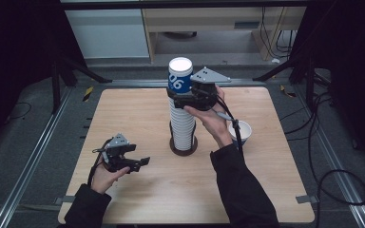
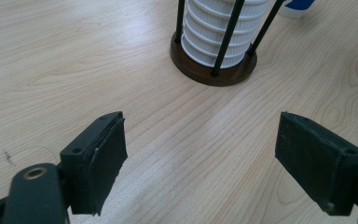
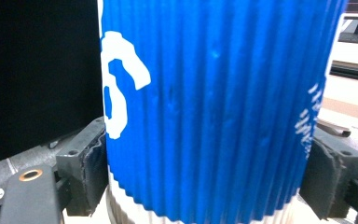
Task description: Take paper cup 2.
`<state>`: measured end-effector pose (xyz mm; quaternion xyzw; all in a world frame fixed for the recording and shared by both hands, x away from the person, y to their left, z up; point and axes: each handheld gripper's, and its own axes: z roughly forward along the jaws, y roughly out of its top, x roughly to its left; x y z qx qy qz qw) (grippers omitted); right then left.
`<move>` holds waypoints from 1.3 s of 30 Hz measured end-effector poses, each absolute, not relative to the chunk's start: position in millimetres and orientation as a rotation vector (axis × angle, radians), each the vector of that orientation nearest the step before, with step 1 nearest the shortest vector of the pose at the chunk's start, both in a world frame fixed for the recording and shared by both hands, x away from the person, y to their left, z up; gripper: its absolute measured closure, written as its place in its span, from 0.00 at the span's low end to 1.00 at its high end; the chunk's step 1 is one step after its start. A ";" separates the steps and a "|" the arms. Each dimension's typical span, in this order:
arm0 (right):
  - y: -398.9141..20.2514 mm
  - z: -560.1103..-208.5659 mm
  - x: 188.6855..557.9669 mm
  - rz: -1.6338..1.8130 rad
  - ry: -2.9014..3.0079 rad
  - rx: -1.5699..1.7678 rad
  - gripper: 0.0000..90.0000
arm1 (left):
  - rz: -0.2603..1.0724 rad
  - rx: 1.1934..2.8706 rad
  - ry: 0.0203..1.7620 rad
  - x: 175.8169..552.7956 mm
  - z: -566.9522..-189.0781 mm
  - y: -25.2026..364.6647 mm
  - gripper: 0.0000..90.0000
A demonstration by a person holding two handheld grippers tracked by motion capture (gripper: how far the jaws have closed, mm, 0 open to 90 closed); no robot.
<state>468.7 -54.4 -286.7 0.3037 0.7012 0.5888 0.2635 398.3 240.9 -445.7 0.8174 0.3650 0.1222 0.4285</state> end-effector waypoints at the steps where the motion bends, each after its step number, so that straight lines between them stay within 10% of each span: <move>1: -54.5 -286.2 468.6 1.589 1.898 0.820 0.19 | 0.305 2.041 0.911 398.3 -445.6 240.9 0.18; 39: -66.5 -223.6 457.8 1.651 1.800 0.751 0.20 | 0.311 2.042 0.907 397.6 -444.8 240.5 0.17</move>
